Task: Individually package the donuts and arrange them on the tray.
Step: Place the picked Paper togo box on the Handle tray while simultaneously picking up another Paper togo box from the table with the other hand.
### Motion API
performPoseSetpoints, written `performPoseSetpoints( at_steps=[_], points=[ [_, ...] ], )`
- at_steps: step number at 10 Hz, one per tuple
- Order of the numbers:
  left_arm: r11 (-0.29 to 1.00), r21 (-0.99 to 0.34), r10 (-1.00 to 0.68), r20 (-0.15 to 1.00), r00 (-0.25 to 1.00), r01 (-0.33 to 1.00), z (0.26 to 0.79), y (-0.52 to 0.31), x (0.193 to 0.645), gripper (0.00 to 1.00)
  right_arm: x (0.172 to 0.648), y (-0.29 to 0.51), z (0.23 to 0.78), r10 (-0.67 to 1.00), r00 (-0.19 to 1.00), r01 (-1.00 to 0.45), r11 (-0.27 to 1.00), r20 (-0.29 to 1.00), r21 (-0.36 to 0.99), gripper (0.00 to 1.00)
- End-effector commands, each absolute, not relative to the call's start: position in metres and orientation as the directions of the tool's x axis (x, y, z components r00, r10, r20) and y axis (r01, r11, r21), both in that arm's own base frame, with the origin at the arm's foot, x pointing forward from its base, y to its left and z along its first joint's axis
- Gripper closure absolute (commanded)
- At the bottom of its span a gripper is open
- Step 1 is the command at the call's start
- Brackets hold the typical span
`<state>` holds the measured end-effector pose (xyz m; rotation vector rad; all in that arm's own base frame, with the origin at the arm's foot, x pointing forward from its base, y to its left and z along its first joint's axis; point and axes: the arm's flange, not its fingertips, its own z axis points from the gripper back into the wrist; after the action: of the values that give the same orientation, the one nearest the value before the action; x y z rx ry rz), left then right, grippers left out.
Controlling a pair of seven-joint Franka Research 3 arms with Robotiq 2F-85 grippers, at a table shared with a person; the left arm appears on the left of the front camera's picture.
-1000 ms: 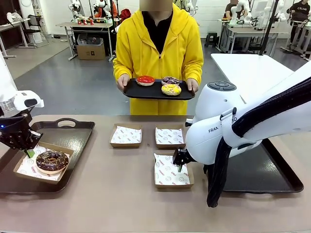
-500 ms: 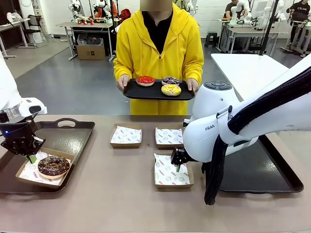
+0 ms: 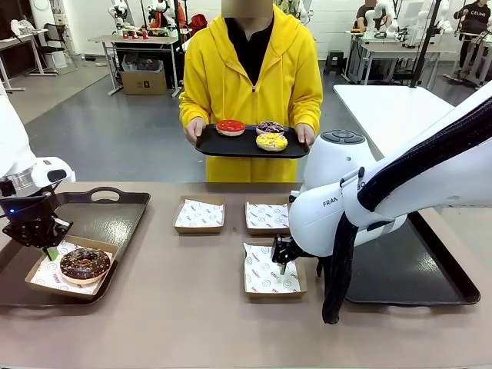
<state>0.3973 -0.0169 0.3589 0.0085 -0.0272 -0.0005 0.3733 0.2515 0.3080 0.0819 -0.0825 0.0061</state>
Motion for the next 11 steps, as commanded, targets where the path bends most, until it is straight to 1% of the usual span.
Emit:
performPoseSetpoints(
  at_steps=[1,2,3,4,11],
  points=[
    [1.0,0.011,-0.016,0.036,0.999,0.016,0.3587,-0.0133,0.3996,0.4,0.3767,0.2585,0.3052,-0.008,0.997,0.003,0.998,0.079,0.063,0.83],
    [1.0,0.012,-0.017,0.036,0.999,0.016,0.3591,-0.0131,0.3994,0.0,0.3765,0.2589,0.3049,-0.007,0.997,0.002,0.998,0.08,0.063,1.0],
    [1.0,0.013,-0.017,0.035,0.999,0.017,0.3594,-0.013,0.3992,0.37,0.3765,0.2588,0.3051,-0.007,0.997,0.002,0.998,0.081,0.062,0.75],
    [1.0,0.011,-0.016,0.033,0.999,0.016,0.3595,-0.013,0.3994,0.0,0.3768,0.2588,0.3053,-0.009,0.997,0.004,0.998,0.081,0.06,1.0],
    [1.0,-0.004,-0.011,0.013,1.0,0.011,0.3604,-0.0129,0.4012,0.0,0.3788,0.2582,0.3057,-0.009,0.997,0.005,0.999,0.073,0.051,1.0]
  ],
)
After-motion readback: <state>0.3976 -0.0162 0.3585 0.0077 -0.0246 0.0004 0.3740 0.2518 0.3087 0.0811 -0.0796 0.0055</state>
